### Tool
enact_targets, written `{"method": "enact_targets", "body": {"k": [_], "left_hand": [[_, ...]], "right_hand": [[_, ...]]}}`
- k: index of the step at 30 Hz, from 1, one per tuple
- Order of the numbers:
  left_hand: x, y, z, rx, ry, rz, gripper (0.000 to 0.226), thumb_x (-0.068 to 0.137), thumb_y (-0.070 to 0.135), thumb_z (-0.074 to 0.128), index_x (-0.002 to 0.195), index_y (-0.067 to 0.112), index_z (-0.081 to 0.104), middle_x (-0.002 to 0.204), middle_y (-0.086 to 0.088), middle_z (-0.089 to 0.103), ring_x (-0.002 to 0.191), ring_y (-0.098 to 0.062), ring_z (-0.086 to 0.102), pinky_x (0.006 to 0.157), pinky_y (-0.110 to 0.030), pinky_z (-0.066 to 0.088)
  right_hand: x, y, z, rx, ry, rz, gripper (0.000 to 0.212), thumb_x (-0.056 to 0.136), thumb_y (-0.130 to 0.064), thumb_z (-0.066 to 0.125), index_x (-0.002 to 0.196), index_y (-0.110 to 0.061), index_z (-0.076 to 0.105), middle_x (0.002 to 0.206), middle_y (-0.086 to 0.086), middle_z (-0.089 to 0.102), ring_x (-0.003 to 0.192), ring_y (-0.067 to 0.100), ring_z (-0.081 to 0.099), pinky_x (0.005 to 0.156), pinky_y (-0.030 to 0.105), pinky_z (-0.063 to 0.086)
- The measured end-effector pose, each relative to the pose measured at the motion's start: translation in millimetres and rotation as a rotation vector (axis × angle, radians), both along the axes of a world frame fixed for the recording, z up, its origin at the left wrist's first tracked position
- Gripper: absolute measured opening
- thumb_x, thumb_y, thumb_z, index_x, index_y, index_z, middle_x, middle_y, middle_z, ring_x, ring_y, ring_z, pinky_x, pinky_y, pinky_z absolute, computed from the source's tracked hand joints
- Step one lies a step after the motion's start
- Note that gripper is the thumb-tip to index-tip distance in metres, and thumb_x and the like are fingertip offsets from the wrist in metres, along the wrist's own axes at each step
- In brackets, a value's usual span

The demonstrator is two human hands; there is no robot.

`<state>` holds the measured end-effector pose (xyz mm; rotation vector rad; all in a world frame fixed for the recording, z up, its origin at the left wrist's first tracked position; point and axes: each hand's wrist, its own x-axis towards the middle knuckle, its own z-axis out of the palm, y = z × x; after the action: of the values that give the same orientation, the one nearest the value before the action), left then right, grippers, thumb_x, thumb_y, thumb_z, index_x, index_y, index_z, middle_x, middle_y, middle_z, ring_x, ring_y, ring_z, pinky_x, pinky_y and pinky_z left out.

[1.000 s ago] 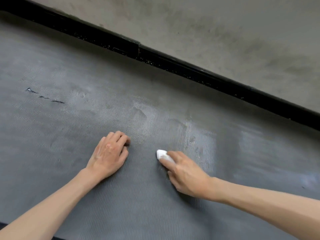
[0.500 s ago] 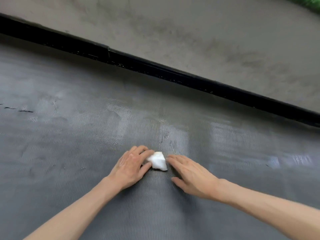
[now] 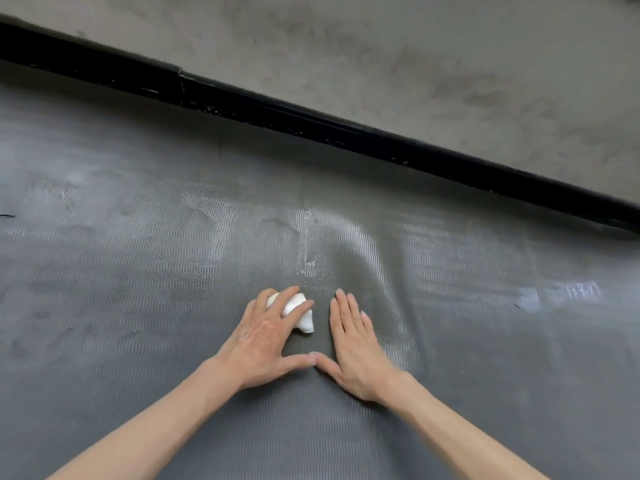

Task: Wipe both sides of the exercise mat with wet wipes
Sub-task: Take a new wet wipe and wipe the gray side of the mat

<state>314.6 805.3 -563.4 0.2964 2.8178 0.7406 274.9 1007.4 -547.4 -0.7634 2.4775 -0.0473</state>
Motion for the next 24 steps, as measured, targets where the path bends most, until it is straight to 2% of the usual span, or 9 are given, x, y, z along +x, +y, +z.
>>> {"method": "enact_targets", "body": {"k": [3, 6, 8, 10, 13, 16, 18, 21, 24], "left_hand": [[1.1, 2.7, -1.4, -0.035, -0.039, -0.017, 0.108, 0.063, 0.086, 0.033, 0.154, 0.029, 0.022, 0.161, -0.001, 0.01, 0.138, -0.028, 0.007, 0.118, -0.044, 0.016], [0.3, 7.0, -1.7, -0.047, -0.048, -0.005, 0.108, 0.064, 0.083, 0.044, 0.155, 0.03, 0.018, 0.162, -0.001, 0.005, 0.139, -0.028, 0.003, 0.119, -0.043, 0.012], [0.6, 9.1, -1.5, -0.033, -0.039, 0.009, 0.106, 0.067, 0.075, 0.059, 0.154, 0.029, 0.021, 0.161, -0.002, 0.008, 0.138, -0.029, 0.004, 0.119, -0.045, 0.012], [1.2, 8.2, -2.5, -0.011, -0.024, 0.02, 0.106, 0.067, 0.073, 0.064, 0.154, 0.029, 0.023, 0.161, -0.002, 0.01, 0.138, -0.029, 0.005, 0.119, -0.044, 0.013], [0.5, 4.8, 0.0, 0.007, -0.013, 0.01, 0.104, 0.069, 0.071, 0.066, 0.154, 0.031, 0.022, 0.161, 0.001, 0.009, 0.137, -0.024, 0.002, 0.119, -0.041, 0.013], [-1.5, 2.1, 3.0, -0.03, -0.048, -0.019, 0.101, 0.074, 0.068, 0.067, 0.154, 0.034, 0.017, 0.16, 0.005, 0.003, 0.138, -0.022, 0.002, 0.119, -0.036, 0.011], [-2.6, -1.2, 1.0, 0.001, -0.041, -0.021, 0.099, 0.073, 0.065, 0.07, 0.153, 0.035, 0.021, 0.16, 0.005, 0.007, 0.136, -0.022, 0.007, 0.119, -0.037, 0.016], [-3.0, -7.3, -7.2, 0.057, 0.012, -0.022, 0.098, 0.065, 0.064, 0.076, 0.148, 0.035, 0.033, 0.155, 0.004, 0.024, 0.129, -0.022, 0.019, 0.112, -0.043, 0.033], [-5.0, -8.7, -11.8, 0.058, 0.058, -0.034, 0.095, 0.06, 0.071, 0.068, 0.142, 0.038, 0.034, 0.149, 0.004, 0.032, 0.123, -0.02, 0.025, 0.103, -0.043, 0.04]], "right_hand": [[-2.1, 5.6, -5.8, -0.101, 0.003, -0.009, 0.102, 0.077, -0.079, 0.006, 0.147, -0.011, -0.024, 0.152, 0.001, -0.037, 0.139, 0.015, -0.036, 0.109, 0.027, -0.023], [-2.5, 15.6, -8.4, -0.258, -0.007, -0.053, 0.08, 0.094, -0.061, 0.021, 0.152, -0.016, -0.01, 0.156, -0.007, -0.027, 0.141, 0.004, -0.029, 0.115, 0.025, -0.016], [0.0, 26.7, -10.9, -0.3, 0.071, -0.041, 0.068, 0.099, -0.052, 0.017, 0.155, -0.016, 0.001, 0.16, -0.008, -0.012, 0.145, 0.003, -0.019, 0.119, 0.027, -0.008], [2.2, 37.5, -14.4, -0.279, 0.166, -0.023, 0.063, 0.101, -0.049, 0.015, 0.155, -0.017, 0.008, 0.162, -0.008, -0.002, 0.147, 0.004, -0.01, 0.12, 0.028, -0.003], [4.5, 44.6, -18.8, -0.285, 0.203, -0.058, 0.06, 0.102, -0.049, 0.015, 0.155, -0.022, 0.01, 0.162, -0.01, 0.002, 0.147, 0.003, -0.005, 0.12, 0.028, 0.0], [1.2, 56.9, -23.4, -0.321, 0.243, -0.193, 0.057, 0.101, -0.05, 0.017, 0.153, -0.027, 0.012, 0.16, -0.014, 0.005, 0.147, 0.001, -0.002, 0.12, 0.025, 0.0], [-4.0, 75.4, -24.4, -0.295, 0.29, -0.306, 0.056, 0.1, -0.049, 0.018, 0.152, -0.028, 0.013, 0.158, -0.017, 0.005, 0.146, -0.002, -0.004, 0.119, 0.021, -0.002], [-12.1, 110.8, -24.8, -0.23, 0.311, -0.35, 0.057, 0.098, -0.05, 0.015, 0.151, -0.03, 0.011, 0.157, -0.02, 0.003, 0.145, -0.005, -0.005, 0.118, 0.021, -0.002], [-16.6, 147.3, -24.0, -0.189, 0.346, -0.434, 0.057, 0.098, -0.051, 0.014, 0.151, -0.03, 0.012, 0.157, -0.021, 0.004, 0.144, -0.006, -0.005, 0.118, 0.021, -0.002]]}}
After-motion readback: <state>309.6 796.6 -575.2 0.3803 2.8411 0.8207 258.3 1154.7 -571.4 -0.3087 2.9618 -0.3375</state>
